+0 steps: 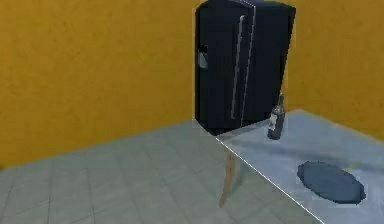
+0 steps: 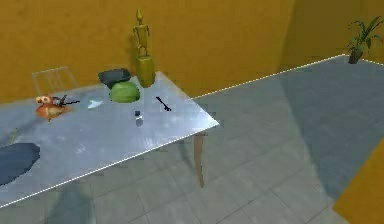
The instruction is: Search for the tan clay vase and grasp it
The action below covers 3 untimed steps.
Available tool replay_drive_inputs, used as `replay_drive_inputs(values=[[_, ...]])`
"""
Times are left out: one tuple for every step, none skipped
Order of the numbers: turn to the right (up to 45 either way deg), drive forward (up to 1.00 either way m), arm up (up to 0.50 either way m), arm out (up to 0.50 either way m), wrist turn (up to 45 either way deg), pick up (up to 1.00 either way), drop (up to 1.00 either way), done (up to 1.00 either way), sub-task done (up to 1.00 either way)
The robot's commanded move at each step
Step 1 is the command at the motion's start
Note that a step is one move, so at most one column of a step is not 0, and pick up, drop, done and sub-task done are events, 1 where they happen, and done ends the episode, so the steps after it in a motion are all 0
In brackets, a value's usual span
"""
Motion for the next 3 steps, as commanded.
replay_drive_inputs(values=[[-45.0,0.0,0.0,0.0,0.0,0.0,0.0,0.0,0.0],[-6.0,0.0,0.0,0.0,0.0,0.0,0.0,0.0,0.0],[0.0,1.0,0.0,0.0,0.0,0.0,0.0,0.0,0.0]])
